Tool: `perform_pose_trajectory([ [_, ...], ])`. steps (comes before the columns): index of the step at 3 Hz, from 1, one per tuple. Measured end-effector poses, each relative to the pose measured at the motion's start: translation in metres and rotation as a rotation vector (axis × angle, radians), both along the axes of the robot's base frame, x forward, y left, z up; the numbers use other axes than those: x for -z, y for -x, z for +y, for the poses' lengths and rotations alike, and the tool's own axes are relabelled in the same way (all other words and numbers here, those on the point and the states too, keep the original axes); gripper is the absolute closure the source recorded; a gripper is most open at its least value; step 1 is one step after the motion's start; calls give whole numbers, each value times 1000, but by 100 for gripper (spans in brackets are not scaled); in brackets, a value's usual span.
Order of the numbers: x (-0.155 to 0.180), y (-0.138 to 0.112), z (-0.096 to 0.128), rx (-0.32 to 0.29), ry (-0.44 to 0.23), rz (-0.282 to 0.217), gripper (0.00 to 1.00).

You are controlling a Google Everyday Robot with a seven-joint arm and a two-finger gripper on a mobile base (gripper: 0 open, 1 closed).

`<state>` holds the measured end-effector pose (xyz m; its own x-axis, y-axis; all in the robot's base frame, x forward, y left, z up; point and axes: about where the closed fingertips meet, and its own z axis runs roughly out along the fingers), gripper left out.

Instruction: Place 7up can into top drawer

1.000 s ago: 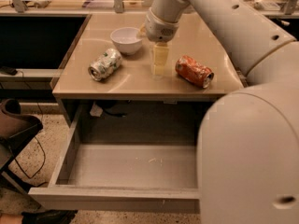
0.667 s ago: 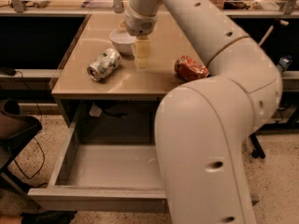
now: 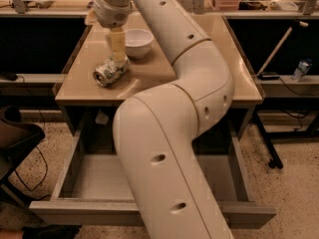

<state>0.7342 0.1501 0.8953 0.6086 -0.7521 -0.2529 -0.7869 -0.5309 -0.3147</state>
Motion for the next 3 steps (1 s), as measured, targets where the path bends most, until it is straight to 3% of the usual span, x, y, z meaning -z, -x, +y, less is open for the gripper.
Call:
perform_pose_trajectory([
  [1, 8, 7, 23, -57, -26, 26, 0],
  [2, 29, 17, 10, -56, -34, 107, 0],
  [3, 64, 30, -29, 20, -48, 210, 0],
])
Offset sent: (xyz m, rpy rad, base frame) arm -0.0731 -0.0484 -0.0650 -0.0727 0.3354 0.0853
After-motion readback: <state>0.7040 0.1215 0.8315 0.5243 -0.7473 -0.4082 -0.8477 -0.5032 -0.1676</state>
